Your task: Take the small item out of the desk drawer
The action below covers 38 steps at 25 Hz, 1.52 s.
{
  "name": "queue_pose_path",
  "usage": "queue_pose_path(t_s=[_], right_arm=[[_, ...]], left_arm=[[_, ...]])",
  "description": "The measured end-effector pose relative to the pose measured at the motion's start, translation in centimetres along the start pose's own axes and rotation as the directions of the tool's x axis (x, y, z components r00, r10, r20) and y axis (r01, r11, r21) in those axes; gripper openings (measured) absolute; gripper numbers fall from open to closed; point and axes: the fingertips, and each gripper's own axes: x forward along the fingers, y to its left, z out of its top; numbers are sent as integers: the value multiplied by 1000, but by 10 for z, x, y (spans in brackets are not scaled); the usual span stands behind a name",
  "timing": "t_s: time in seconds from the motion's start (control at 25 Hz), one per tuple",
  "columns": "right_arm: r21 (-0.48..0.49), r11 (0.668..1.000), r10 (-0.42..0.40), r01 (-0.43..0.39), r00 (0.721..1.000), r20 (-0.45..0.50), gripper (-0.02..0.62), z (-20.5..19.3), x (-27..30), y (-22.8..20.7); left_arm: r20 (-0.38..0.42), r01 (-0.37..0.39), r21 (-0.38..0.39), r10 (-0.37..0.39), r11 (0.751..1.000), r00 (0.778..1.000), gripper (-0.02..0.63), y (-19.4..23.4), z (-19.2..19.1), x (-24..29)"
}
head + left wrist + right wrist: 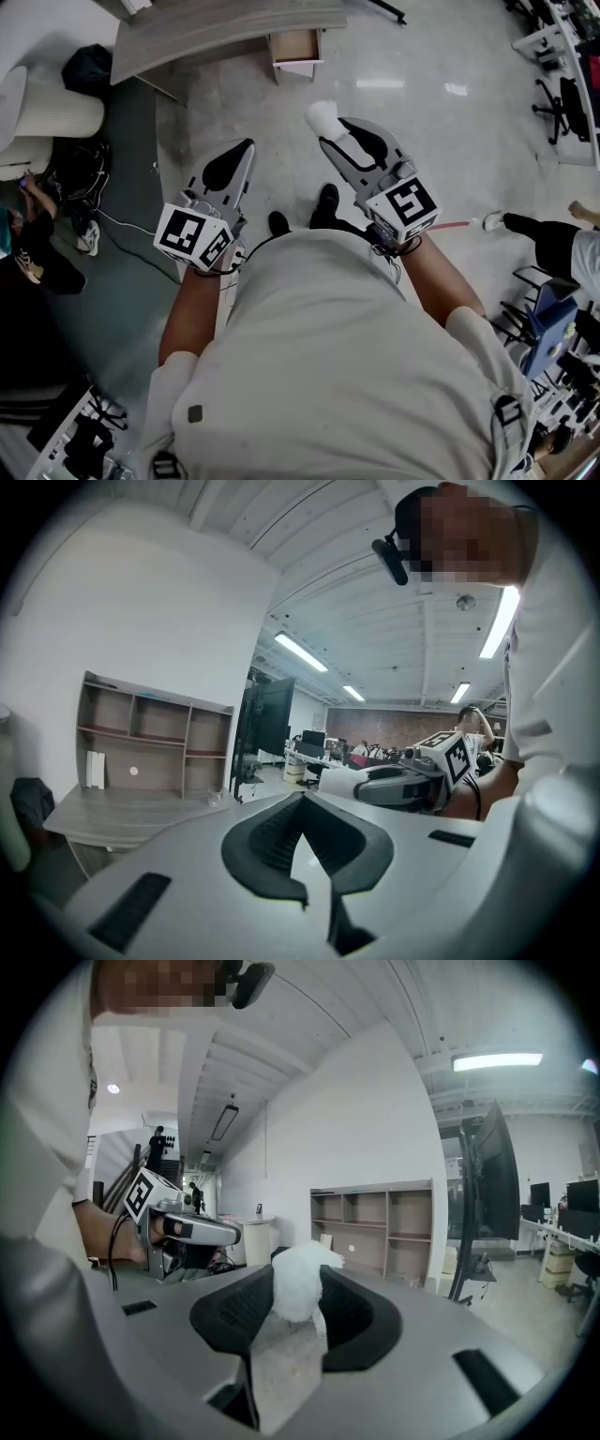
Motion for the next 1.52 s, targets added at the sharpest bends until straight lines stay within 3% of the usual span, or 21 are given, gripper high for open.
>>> queue_pose_path(t_s=[0.36,0.76,1.04,1.52], right_arm=[[-11,999,-39,39,999,25,160,4,7,78],[-6,997,-82,83,995,62,160,12,0,137],[-6,992,-123,123,991,59,158,14,-2,156],[-10,994,-108,109,990,86,160,26,0,164]], left_arm=[[16,22,-2,-22,1000,1000,15,10,-2,-76],[51,81,33,-83,996,995,15,3,6,-126],[66,100,35,-102,994,993,15,6,4,-145],[88,107,29,-110,994,990,15,6,10,-151]])
